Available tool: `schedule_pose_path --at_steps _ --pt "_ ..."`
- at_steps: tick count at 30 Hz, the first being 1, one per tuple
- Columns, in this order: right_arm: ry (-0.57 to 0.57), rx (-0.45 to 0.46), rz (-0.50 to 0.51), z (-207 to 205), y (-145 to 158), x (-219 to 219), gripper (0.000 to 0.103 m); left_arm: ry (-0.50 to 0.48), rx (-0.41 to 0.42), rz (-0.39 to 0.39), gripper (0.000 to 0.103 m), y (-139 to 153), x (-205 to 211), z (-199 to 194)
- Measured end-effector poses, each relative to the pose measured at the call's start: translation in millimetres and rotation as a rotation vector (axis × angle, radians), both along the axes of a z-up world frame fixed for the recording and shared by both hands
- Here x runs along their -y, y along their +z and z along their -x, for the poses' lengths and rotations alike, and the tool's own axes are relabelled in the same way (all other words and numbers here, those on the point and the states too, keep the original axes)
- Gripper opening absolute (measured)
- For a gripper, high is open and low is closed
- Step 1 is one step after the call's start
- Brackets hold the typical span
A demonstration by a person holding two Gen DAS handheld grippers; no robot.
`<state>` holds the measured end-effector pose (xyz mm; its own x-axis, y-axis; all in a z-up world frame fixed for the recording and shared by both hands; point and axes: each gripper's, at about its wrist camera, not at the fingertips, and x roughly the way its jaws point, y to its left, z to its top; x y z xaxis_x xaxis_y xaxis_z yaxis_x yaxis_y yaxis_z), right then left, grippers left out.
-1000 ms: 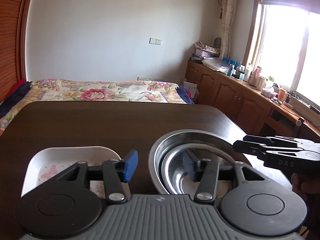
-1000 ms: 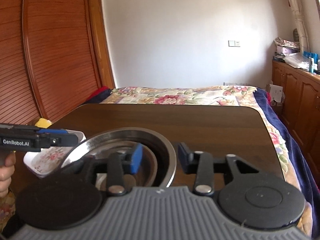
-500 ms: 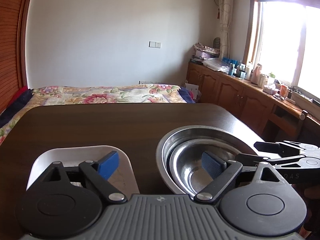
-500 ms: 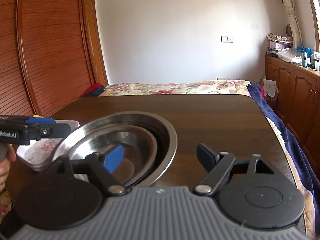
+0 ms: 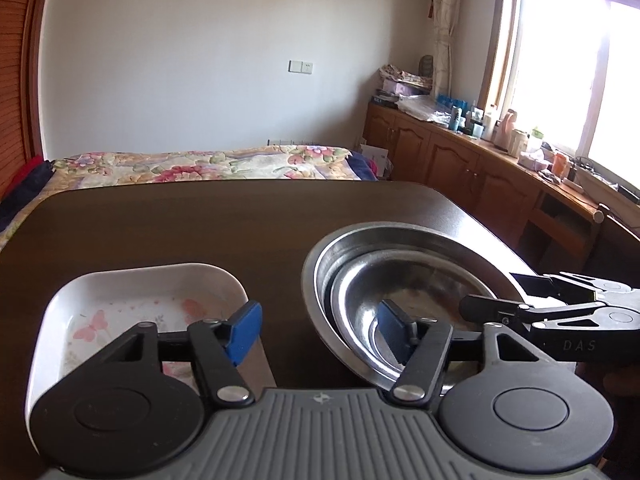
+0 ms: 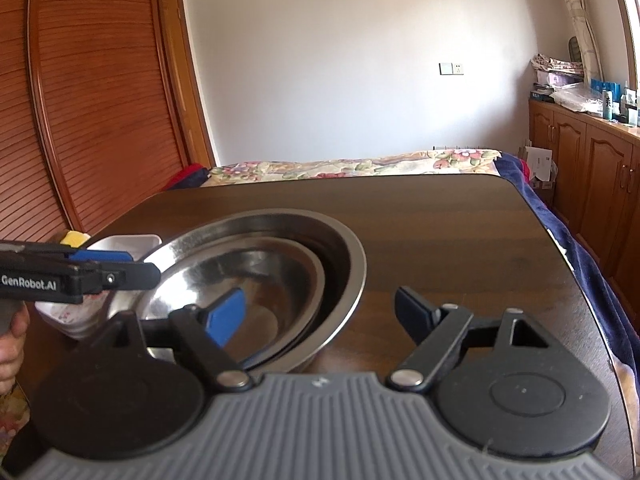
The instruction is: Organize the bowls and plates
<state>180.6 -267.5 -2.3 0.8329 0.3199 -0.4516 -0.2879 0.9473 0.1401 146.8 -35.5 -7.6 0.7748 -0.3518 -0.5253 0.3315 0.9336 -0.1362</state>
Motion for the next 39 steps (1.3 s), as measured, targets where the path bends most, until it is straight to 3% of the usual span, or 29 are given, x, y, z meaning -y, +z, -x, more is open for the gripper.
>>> schedule_pose_path --at_steps 4,9,11,16,20,39 --pt "0.000 -0.009 -0.007 -1.5 -1.1 -0.2 0.082 -0.003 -0.013 0.014 0.088 -1.4 0.2 -1.4" --pt "-0.002 -0.015 -0.011 -2.5 -2.3 -1.5 0.080 -0.019 -0.025 0.008 0.067 -2.7 4.2 -2.0" --pt "-0.003 -0.015 -0.011 -2.2 -2.9 -2.5 0.068 -0.024 -0.030 0.007 0.057 -4.0 5.6 -2.1" --pt "0.012 -0.028 -0.044 -2.8 -4.9 -0.5 0.041 -0.026 -0.030 0.003 0.055 -5.5 6.9 -2.5" --pt "-0.005 -0.020 -0.046 -1.4 -6.1 0.3 0.033 -0.025 -0.030 0.010 0.055 -5.6 6.9 -3.7" --pt "-0.011 0.019 -0.063 2.4 4.9 2.0 0.030 -0.022 -0.012 0.049 0.055 2.9 -2.2 2.6"
